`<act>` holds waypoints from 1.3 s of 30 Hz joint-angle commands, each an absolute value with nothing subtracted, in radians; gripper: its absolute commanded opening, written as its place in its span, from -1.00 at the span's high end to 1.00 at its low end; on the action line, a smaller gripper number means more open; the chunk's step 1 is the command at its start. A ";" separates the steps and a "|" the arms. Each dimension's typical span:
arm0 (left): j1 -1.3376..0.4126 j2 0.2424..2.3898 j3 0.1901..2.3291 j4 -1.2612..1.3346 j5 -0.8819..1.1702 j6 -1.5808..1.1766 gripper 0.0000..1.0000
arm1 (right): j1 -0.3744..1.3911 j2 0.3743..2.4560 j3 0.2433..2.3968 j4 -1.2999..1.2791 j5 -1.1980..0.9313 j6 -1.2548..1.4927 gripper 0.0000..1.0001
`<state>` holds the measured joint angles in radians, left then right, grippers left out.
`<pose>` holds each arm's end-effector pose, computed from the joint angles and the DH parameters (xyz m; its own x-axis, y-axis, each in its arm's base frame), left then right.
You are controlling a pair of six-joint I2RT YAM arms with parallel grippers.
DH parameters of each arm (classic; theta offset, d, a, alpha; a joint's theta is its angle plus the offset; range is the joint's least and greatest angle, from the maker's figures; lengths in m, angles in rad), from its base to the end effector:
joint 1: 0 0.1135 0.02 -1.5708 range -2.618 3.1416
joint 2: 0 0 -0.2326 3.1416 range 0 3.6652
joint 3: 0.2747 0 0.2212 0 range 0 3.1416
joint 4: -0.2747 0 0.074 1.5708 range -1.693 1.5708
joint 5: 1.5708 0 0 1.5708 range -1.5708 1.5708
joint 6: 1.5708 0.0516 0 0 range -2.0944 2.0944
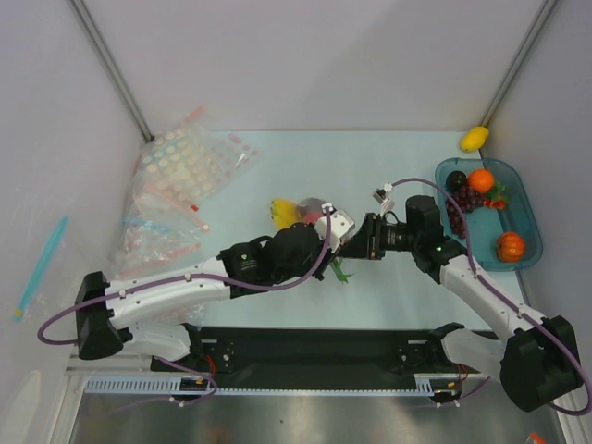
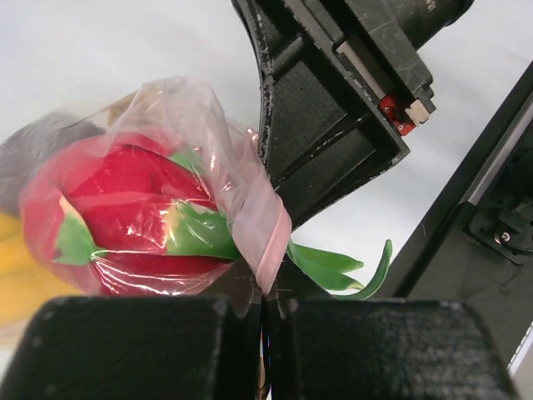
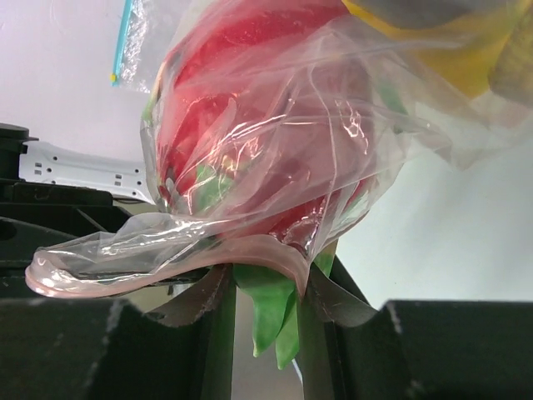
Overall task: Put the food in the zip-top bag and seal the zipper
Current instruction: Place the fake fruit in the zipper food storage bag.
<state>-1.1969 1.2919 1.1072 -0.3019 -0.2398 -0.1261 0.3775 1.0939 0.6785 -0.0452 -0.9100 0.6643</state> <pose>0.1159 -0.2618 0.2990 -0.2735 0.3627 -0.8909 0.7996 0.6006 -0.0010 0.1959 0.1215 0.2422 -0.8701 0.0620 -0.4889 -0.4410 0.3450 0.8286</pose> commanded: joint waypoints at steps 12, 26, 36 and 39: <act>-1.092 1.180 1.045 -0.284 -0.118 -0.311 0.99 | 0.543 0.939 0.804 -0.126 -0.533 0.394 1.00; -1.011 1.272 1.063 -0.244 0.078 -0.383 1.00 | 0.574 0.930 0.635 0.258 -0.492 0.630 0.09; -0.839 1.253 1.075 -0.189 0.213 -0.540 0.99 | 0.565 0.818 0.640 0.180 -0.417 0.577 -0.52; -0.804 1.236 1.074 -0.183 0.222 -0.561 0.99 | 0.555 0.769 0.626 0.173 -0.377 0.574 -0.50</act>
